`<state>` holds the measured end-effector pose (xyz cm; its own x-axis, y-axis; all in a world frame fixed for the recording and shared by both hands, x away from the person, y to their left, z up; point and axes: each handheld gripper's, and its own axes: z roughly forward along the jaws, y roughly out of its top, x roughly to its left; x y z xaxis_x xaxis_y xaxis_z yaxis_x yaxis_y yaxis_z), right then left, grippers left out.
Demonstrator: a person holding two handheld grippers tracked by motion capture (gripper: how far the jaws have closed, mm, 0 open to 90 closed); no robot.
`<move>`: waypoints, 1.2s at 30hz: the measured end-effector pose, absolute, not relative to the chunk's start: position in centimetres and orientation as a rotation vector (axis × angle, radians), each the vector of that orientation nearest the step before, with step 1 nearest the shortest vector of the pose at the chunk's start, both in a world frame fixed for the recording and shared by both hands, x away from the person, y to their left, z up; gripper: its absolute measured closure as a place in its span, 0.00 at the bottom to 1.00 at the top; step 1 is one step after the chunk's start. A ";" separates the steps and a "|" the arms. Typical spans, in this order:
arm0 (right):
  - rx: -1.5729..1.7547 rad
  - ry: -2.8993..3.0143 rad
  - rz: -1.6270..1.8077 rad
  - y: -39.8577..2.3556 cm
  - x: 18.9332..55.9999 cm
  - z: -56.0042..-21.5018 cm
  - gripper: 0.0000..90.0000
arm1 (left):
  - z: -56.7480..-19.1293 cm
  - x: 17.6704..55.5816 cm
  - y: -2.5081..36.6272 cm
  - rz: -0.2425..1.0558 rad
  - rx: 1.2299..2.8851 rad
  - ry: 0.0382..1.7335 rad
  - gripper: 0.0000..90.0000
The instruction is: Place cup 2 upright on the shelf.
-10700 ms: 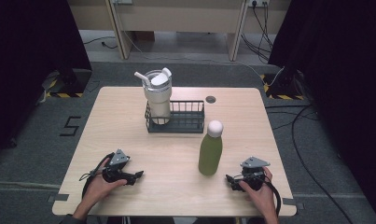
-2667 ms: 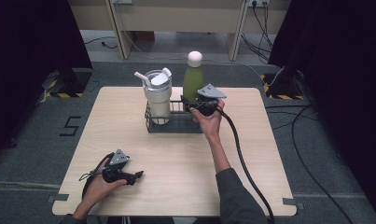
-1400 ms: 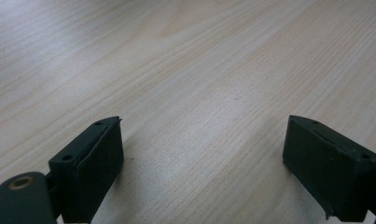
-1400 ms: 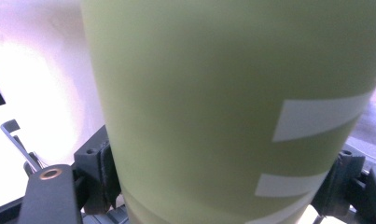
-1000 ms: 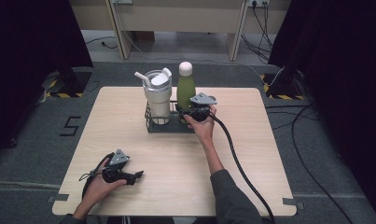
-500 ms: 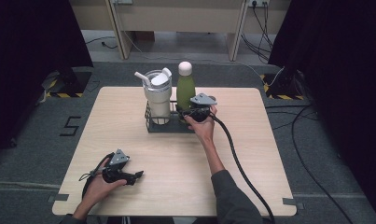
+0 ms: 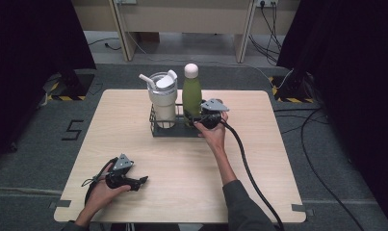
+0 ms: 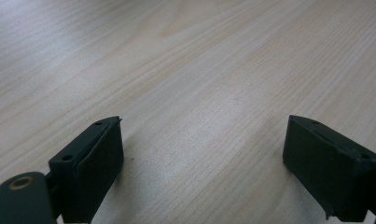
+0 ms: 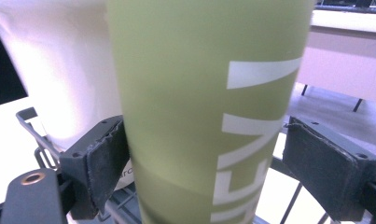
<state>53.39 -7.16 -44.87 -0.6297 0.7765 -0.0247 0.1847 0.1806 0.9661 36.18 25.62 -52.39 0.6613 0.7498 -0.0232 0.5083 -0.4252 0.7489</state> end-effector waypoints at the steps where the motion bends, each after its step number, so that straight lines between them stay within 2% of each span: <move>1: 0.905 1.936 1.476 -7.3 53.2 -44.8 0.17 | -52.4 36.2 25.6 0.407 2.118 0.969 0.13; 36: 0.839 1.935 1.518 -11.2 48.5 -43.2 0.17 | -52.4 36.2 25.6 0.409 2.119 0.968 0.13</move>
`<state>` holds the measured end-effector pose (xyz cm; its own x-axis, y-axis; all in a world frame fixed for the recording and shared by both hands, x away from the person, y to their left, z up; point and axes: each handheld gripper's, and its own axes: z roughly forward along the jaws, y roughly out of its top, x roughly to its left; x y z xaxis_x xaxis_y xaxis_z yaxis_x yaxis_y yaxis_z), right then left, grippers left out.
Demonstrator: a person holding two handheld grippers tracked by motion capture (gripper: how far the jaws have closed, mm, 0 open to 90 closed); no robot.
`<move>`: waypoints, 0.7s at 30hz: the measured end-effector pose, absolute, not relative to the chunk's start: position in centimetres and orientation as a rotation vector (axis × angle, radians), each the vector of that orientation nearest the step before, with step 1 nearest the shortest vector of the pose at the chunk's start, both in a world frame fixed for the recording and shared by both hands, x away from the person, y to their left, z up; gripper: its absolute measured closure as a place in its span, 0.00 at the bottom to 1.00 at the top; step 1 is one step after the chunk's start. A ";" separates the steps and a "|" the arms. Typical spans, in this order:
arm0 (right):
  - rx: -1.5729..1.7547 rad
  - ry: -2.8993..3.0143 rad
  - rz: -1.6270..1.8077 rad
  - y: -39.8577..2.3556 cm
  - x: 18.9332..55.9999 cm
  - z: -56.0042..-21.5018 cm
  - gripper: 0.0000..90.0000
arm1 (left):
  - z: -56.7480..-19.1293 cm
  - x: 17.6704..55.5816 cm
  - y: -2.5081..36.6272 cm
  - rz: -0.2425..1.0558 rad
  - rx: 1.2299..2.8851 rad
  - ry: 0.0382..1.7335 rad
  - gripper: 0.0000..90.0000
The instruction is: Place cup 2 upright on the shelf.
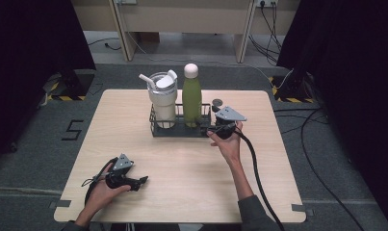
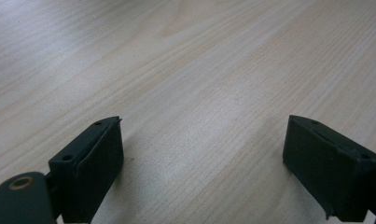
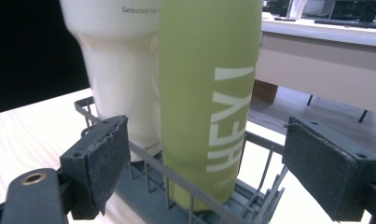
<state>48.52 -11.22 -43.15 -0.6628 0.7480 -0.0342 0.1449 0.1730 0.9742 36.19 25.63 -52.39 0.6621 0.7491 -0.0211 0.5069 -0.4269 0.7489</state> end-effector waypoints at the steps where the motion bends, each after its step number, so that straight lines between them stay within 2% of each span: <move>1: 0.839 1.938 1.522 -11.3 48.3 -43.2 0.17 | -52.4 36.2 25.6 0.407 2.118 0.969 0.13; 21: 0.815 1.947 1.511 -13.1 45.0 -43.3 0.17 | -52.4 36.2 25.6 0.408 2.119 0.968 0.13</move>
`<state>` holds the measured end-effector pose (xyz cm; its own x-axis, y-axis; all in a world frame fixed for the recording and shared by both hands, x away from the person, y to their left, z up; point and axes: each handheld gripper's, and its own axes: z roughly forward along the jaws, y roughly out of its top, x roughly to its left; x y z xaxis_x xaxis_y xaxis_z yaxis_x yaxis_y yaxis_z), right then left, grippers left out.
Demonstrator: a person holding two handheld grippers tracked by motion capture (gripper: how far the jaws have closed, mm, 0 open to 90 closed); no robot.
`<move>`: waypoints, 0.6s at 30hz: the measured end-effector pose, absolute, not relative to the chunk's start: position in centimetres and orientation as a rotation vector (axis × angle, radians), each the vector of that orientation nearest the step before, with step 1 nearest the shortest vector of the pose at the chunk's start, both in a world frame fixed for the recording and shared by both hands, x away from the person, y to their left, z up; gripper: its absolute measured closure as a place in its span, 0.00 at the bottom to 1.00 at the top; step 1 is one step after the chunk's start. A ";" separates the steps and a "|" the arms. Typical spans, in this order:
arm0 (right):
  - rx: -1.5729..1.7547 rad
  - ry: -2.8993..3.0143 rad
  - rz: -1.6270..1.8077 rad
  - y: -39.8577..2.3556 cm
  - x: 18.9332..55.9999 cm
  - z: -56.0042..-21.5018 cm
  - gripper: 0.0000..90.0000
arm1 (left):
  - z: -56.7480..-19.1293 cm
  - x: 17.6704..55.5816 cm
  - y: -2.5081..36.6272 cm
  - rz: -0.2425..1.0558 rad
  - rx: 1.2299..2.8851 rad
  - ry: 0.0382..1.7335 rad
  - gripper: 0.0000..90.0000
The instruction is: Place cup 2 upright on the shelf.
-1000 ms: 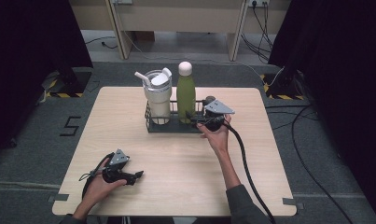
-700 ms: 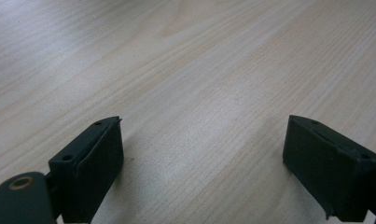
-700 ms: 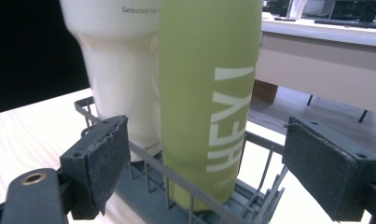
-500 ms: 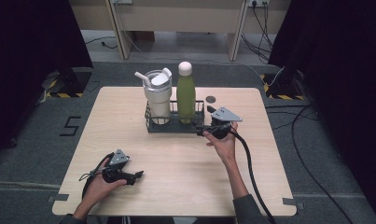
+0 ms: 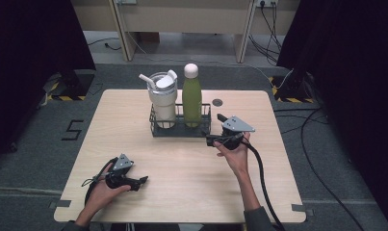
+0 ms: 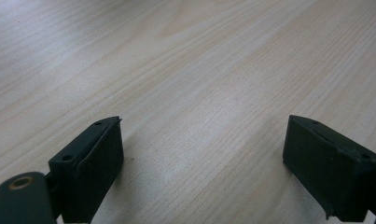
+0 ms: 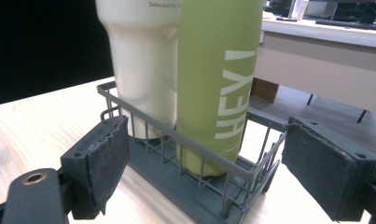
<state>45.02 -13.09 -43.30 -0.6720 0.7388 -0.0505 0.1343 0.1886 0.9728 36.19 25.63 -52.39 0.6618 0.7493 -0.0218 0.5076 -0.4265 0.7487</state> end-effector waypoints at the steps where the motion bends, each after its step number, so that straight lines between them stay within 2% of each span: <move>1: 0.816 1.953 1.507 -13.2 44.8 -43.4 0.17 | -52.4 36.2 25.6 0.408 2.119 0.969 0.13; 18: 0.871 1.979 1.460 -15.5 43.7 -45.4 0.17 | -52.4 36.2 25.6 0.407 2.119 0.969 0.13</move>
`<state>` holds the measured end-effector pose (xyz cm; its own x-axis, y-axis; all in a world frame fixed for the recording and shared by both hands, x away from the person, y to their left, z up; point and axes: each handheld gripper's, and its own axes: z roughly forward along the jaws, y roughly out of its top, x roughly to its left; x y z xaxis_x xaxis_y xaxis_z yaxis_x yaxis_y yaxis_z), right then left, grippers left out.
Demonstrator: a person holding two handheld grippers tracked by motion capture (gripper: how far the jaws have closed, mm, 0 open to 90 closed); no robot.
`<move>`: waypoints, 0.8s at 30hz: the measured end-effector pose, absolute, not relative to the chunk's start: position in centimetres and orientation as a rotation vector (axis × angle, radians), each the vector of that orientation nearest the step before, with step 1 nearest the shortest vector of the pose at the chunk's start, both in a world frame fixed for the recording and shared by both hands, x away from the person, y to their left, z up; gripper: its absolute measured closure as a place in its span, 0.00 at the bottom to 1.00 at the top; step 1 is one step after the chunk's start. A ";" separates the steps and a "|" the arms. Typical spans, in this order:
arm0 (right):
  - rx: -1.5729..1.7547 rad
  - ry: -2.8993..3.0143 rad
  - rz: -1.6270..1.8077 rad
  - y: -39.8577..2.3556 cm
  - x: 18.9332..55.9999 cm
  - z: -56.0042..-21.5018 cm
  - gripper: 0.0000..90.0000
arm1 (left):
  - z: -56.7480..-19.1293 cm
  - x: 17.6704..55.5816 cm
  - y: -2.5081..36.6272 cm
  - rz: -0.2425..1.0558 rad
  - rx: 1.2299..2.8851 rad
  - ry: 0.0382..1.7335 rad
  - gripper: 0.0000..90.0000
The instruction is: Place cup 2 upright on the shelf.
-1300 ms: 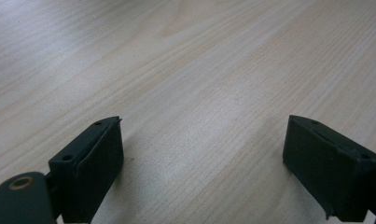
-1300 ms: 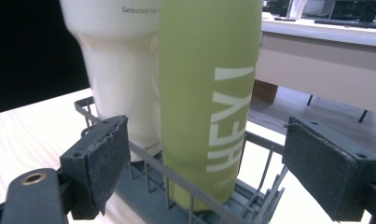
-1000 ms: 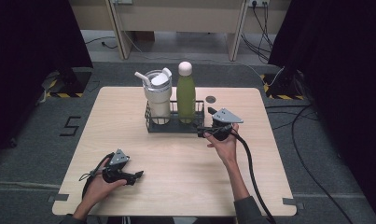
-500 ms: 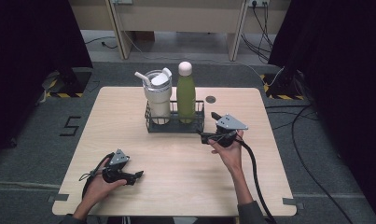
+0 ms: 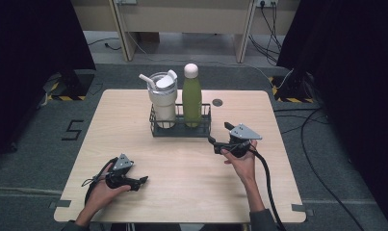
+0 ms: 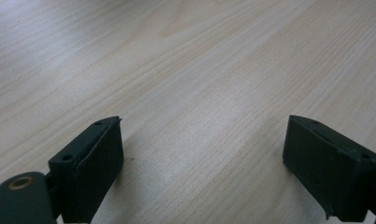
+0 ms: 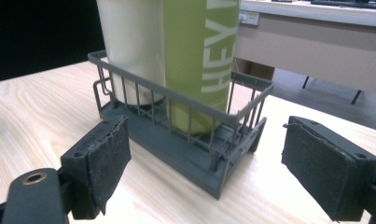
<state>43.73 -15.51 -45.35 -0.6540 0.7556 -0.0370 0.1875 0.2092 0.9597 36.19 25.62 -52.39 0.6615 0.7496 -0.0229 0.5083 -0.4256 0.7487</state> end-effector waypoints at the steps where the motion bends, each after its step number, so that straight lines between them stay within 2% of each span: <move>1: 0.870 1.980 1.458 -15.6 43.6 -45.5 0.17 | -52.4 36.2 25.6 0.407 2.118 0.969 0.13; 24: 0.905 2.043 1.406 -18.5 39.3 -47.5 0.17 | -52.4 36.1 25.7 0.403 2.120 0.966 0.13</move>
<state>39.27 -18.46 -47.53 -0.6566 0.7536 -0.0295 0.2418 0.2473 0.9383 36.08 25.68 -52.39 0.6643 0.7470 -0.0246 0.5076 -0.4267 0.7485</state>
